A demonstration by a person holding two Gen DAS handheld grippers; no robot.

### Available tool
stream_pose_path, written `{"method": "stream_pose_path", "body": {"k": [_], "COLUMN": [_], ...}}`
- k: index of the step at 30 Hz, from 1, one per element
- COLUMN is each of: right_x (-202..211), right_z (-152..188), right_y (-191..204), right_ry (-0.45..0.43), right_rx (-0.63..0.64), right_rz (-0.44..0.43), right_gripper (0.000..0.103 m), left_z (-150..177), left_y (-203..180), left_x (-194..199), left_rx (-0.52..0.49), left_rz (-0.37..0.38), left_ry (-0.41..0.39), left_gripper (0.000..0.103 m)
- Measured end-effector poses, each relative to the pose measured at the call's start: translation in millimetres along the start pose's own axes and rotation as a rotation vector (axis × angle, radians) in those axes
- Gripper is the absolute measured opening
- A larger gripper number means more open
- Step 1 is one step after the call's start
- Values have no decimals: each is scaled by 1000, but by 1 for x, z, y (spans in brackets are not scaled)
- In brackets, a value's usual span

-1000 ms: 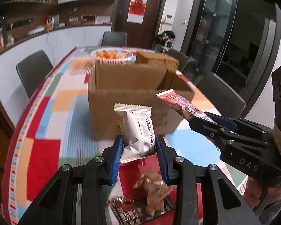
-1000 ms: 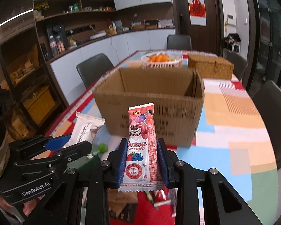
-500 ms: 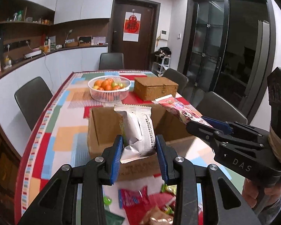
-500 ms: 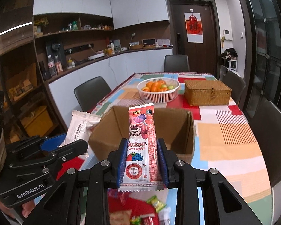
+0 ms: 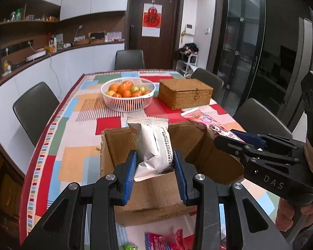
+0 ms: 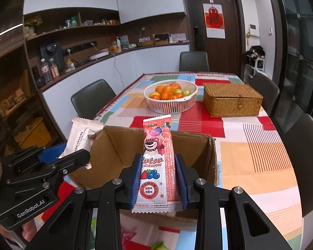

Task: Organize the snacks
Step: 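Lift both snacks over the cardboard box and open both tools to drop them in, then grasp the Fortune Biscuits bag with the left tool while the right tool grasps the clear wrapped stick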

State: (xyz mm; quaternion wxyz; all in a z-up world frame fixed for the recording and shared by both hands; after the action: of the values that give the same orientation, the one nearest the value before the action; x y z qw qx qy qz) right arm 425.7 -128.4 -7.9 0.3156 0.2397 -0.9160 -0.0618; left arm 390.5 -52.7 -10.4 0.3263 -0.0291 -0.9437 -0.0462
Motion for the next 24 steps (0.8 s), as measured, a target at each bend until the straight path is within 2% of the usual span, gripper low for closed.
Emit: {"method": "stream_pose_path", "body": {"k": [6, 7, 9, 10, 11, 14, 24], "right_x": [-20, -22, -26, -27, -26, -17, 34], "right_z": [2, 2, 2, 2, 3, 5, 25], "right_y": [-11, -11, -13, -13, -16, -16, 8], "right_ry": [37, 40, 45, 49, 46, 27, -3], "right_rx": [-17, -18, -13, -14, -21, -10, 43], "right_rz": [2, 0, -4, 2, 22, 60, 55], "right_gripper": [33, 34, 44, 53, 56, 56, 56], "left_z": [2, 3, 3, 5, 6, 12, 33], "left_y": [-2, -2, 0, 1, 2, 4, -9], "left_x": [-26, -29, -28, -25, -23, -13, 47], "left_rx": [-12, -21, -18, -8, -4, -6, -26], "left_rz": [-8, -35, -61, -61, -63, -71, -20], "left_ry": [46, 45, 37, 29, 28, 30, -2], "left_gripper": [37, 40, 64, 66, 66, 66, 72]}}
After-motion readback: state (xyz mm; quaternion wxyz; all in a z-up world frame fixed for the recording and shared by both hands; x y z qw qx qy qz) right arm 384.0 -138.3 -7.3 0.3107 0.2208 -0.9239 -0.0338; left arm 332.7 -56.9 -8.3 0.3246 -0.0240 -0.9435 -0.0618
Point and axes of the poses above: each gripper's, at about its wrist camera, not at the fingertips, and x roughly against the way its jaws point, y to its left, z to its underside, the point moved 8 cm from there along -x, roughly the way its jaws point, and after that the axes turned 13 degrees about -z, right-handed, at the moved point
